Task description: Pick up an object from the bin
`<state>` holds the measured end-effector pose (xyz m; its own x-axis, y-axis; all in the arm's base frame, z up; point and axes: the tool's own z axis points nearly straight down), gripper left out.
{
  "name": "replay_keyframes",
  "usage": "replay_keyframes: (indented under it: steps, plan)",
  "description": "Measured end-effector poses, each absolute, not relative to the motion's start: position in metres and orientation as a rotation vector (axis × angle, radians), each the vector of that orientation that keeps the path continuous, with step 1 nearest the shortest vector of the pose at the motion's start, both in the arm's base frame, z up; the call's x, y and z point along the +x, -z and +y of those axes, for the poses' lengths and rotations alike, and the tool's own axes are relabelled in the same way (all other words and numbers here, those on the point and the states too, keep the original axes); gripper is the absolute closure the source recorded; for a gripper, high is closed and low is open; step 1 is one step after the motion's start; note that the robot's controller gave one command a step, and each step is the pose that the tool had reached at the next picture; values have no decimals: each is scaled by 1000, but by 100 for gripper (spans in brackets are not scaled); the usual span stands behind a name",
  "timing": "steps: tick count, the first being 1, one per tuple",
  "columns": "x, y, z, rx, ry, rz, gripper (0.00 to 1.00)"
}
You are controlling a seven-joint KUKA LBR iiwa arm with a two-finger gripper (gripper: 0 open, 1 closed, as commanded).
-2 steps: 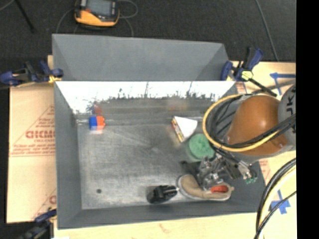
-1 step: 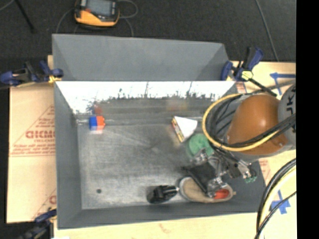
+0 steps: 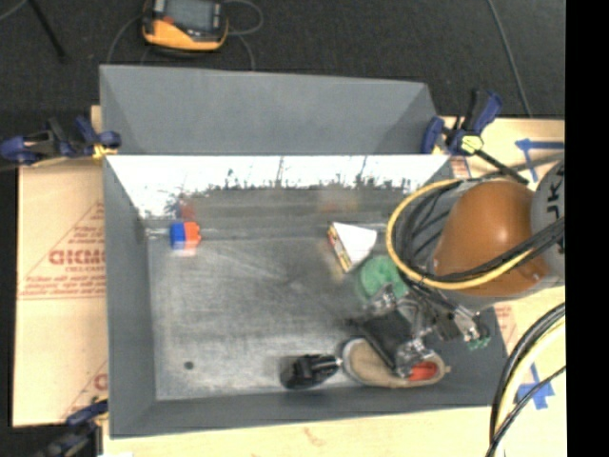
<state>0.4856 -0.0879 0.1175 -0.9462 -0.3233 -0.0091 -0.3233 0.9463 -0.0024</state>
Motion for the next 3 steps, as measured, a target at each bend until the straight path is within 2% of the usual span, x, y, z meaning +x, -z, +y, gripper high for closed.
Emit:
replay_keyframes:
  steps: [1,2,3]
  plan:
    - [491,-78,-89,-670,6,3061,100]
    - [491,-78,-89,-671,6,3060,100]
    - [488,-119,-80,-617,0,3068,100]
